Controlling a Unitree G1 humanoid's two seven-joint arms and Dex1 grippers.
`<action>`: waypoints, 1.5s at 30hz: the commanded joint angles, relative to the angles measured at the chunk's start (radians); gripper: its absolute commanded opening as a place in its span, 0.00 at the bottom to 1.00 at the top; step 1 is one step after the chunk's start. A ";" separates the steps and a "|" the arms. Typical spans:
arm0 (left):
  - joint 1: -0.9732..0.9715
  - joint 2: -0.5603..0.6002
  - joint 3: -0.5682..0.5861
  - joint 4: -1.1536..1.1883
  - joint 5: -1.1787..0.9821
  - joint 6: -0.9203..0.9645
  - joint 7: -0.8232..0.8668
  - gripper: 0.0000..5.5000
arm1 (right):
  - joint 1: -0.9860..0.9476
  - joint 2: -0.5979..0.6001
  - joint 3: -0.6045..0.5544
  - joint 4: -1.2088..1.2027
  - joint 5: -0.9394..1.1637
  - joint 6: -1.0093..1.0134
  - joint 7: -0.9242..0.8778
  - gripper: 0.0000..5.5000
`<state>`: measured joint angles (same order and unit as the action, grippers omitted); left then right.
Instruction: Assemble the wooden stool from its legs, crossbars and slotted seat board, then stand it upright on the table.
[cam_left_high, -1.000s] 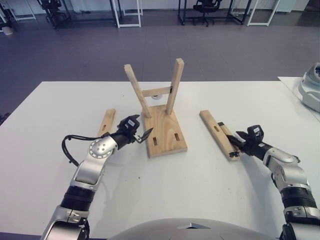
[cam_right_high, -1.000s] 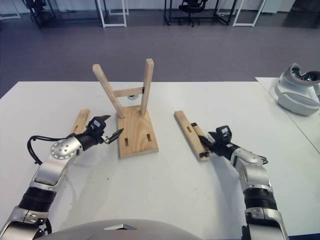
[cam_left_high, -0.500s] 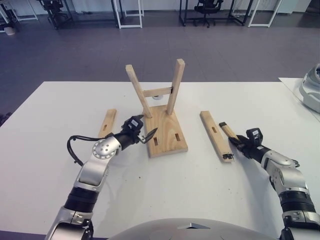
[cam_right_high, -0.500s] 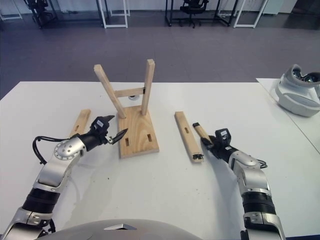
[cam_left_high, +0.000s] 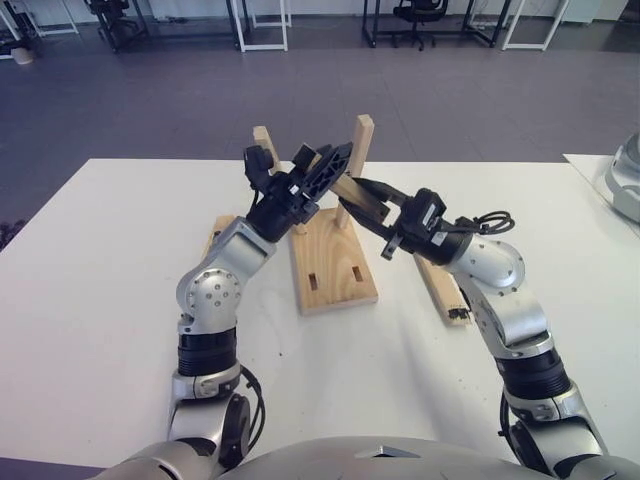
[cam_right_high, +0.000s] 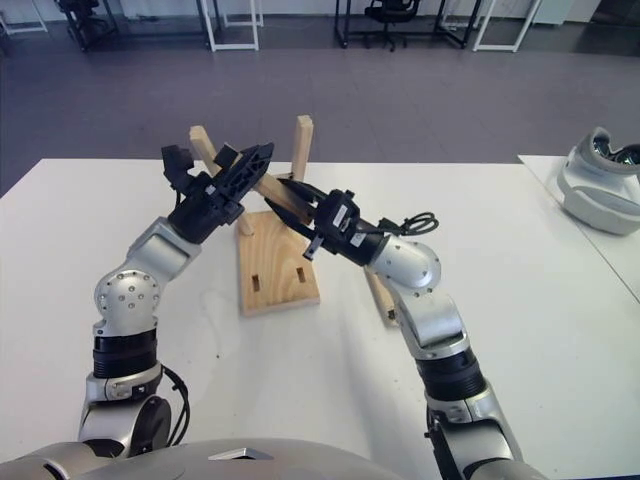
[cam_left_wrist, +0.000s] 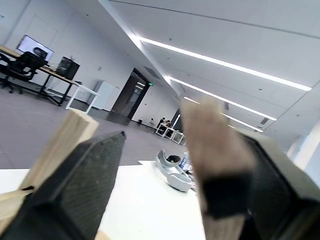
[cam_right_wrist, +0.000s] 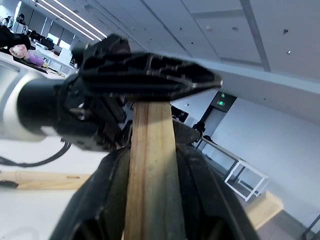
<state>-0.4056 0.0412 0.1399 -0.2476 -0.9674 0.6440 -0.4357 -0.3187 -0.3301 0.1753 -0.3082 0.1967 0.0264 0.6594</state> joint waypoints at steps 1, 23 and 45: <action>0.014 -0.001 -0.003 -0.038 -0.032 0.006 0.008 0.57 | -0.023 0.019 -0.004 -0.017 -0.007 0.038 -0.043 0.24; 0.024 0.011 0.021 -0.036 -0.011 -0.072 0.057 0.07 | 0.013 0.029 0.004 -0.030 -0.008 0.065 -0.072 0.37; 0.148 0.309 0.395 0.531 0.290 -0.386 0.044 0.07 | 0.162 0.039 -0.127 0.283 -0.133 -0.068 -0.264 0.48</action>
<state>-0.2633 0.3474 0.5337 0.3073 -0.6764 0.2497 -0.4087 -0.1527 -0.3002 0.0449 -0.0399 0.0742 -0.0340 0.4028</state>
